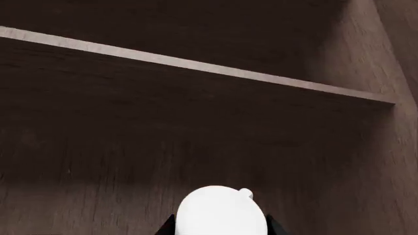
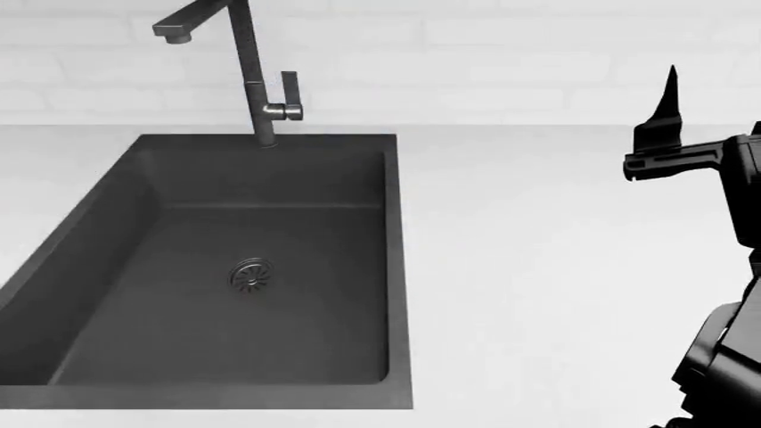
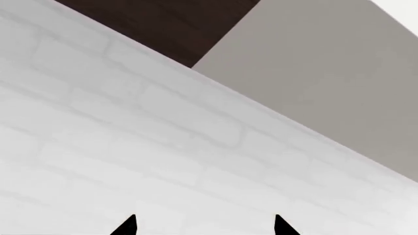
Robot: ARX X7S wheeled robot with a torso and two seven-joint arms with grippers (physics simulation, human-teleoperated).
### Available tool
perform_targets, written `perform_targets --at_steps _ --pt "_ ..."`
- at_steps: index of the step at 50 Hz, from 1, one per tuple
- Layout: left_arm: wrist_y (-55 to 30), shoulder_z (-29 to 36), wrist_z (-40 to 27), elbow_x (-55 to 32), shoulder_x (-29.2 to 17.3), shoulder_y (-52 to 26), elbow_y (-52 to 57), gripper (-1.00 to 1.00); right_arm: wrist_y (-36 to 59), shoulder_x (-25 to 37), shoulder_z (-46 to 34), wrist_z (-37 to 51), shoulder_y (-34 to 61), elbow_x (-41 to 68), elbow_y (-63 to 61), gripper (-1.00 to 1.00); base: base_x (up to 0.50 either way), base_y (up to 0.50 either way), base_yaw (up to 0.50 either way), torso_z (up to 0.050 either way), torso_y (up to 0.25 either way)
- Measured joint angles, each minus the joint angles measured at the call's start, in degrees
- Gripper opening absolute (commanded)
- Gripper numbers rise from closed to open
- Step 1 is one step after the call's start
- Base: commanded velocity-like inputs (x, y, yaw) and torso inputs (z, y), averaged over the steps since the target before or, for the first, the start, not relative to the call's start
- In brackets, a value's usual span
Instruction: A wet mug is on the counter and needs to be dried. Pick it up and place it upside down in the open cabinet.
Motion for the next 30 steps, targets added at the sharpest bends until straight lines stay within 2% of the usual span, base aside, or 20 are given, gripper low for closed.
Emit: perform_targets --at_steps 8,14,22,30 --pt "15.29 7.26 8.11 16.68 6.67 -11.46 -36.04 -1.0 -0.75 0.33 -0.3 0.53 -0.37 0.65 0.51 1.0 0.0 0.0 0.0 0.0 0.0" --pt "18.07 7.59 10.9 29.5 10.06 -15.47 -55.15 -1.0 -1.42 0.53 -0.75 1.06 -0.72 0.93 0.91 1.0 0.0 0.0 0.0 0.0 0.0" --pt "17.05 4.31 14.97 43.67 13.41 -19.04 -65.55 -1.0 -2.26 0.8 -1.33 1.67 -1.22 1.17 1.39 1.0 0.0 0.0 0.0 0.0 0.0" --pt "16.14 0.79 16.75 50.58 14.9 -20.16 -67.74 -1.0 -2.77 1.17 -1.64 2.01 -1.75 1.45 1.27 1.0 0.0 0.0 0.0 0.0 0.0"
